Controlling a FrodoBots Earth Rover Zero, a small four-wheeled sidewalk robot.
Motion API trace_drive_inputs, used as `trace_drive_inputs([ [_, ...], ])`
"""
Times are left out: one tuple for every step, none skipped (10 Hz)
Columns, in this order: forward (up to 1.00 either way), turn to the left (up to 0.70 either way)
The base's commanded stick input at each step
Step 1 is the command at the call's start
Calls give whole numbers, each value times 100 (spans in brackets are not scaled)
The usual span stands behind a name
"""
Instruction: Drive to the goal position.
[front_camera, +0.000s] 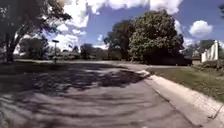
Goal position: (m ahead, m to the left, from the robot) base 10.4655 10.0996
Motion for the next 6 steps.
trace_drive_inputs([
  [70,0],
  [70,-5],
  [70,-23],
  [70,-35],
  [70,-35],
  [70,-35],
])
